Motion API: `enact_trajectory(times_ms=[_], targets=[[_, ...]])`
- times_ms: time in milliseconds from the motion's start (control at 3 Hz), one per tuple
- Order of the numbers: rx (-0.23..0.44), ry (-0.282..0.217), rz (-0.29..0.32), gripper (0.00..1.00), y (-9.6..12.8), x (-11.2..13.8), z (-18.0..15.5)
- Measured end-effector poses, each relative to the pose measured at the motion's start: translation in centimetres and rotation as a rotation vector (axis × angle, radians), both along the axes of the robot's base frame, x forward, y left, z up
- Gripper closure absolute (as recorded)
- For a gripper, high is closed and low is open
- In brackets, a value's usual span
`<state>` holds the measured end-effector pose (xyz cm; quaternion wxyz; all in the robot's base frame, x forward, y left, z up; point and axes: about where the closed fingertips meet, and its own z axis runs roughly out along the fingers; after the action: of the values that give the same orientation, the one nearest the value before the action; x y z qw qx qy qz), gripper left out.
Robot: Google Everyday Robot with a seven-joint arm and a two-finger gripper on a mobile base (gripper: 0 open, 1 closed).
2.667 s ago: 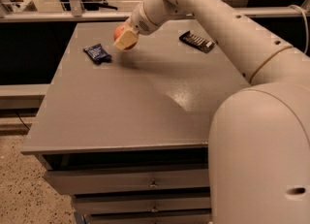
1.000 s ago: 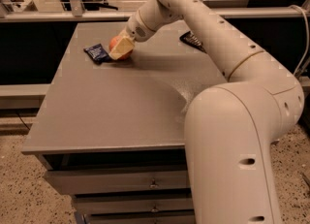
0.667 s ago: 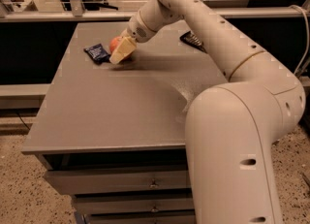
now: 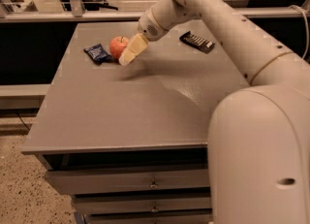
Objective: Move apple near rxbar blueberry
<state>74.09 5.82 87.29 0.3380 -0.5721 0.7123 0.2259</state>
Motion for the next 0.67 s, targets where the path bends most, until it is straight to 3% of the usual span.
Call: enact_trajectory(times_ms=[333,667], targets=[[0.088,-0.047,-0.038,0.00,-4.0,-3.1,2.9],[0.230,-0.112,-0.050,0.00,-6.7,-7.0,5.1]])
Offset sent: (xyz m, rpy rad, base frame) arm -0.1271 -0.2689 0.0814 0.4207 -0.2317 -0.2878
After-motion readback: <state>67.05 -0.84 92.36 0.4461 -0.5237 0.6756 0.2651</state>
